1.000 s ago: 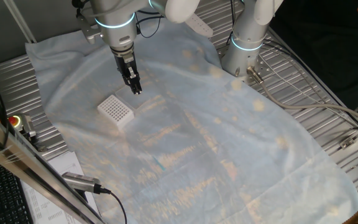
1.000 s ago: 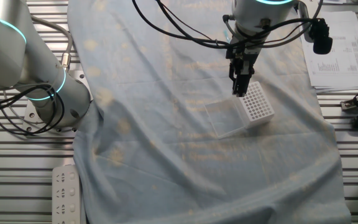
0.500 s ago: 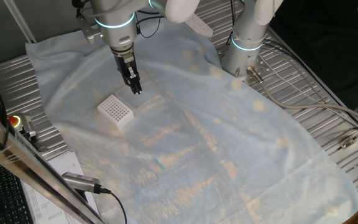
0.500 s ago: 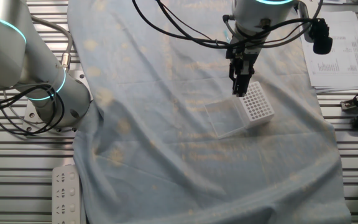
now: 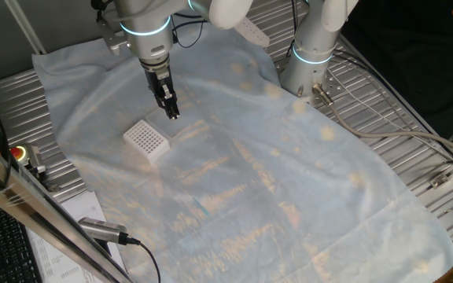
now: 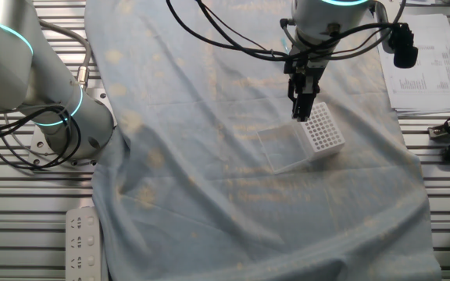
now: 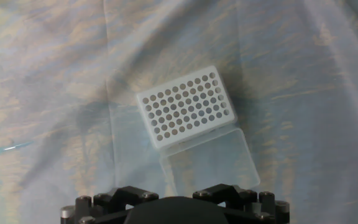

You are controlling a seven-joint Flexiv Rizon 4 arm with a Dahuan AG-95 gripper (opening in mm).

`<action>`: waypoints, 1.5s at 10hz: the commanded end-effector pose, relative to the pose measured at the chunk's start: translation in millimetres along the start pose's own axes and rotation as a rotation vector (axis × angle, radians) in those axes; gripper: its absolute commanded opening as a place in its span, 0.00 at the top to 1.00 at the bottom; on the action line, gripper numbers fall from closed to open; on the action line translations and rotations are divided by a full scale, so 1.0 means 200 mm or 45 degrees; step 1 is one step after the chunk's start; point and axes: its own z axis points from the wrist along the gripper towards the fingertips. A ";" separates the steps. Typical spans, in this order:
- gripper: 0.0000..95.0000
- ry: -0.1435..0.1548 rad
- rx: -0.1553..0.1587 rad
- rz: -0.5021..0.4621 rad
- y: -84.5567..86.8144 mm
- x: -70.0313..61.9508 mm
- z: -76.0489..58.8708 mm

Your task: Insert a medium pipette tip into the holder for medium pipette tips

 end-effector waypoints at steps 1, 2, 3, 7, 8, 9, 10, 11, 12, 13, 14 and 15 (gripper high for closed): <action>1.00 -0.022 -0.167 -0.008 0.00 0.00 0.00; 1.00 -0.018 -0.163 -0.007 0.00 0.00 0.00; 1.00 -0.018 -0.163 -0.007 0.00 0.00 0.00; 1.00 -0.017 -0.162 -0.007 0.00 0.00 0.00; 1.00 -0.017 -0.162 -0.007 0.00 0.00 0.00; 1.00 -0.017 -0.162 -0.007 0.00 0.00 0.00; 1.00 -0.017 -0.162 -0.007 0.00 0.00 0.00; 1.00 -0.017 -0.162 -0.007 0.00 0.00 0.00; 1.00 -0.017 -0.160 -0.007 0.00 0.00 0.00; 1.00 -0.017 -0.159 -0.007 0.00 0.00 0.00; 1.00 -0.017 -0.158 -0.007 0.00 0.00 0.00; 1.00 -0.017 -0.157 -0.007 0.00 0.00 0.00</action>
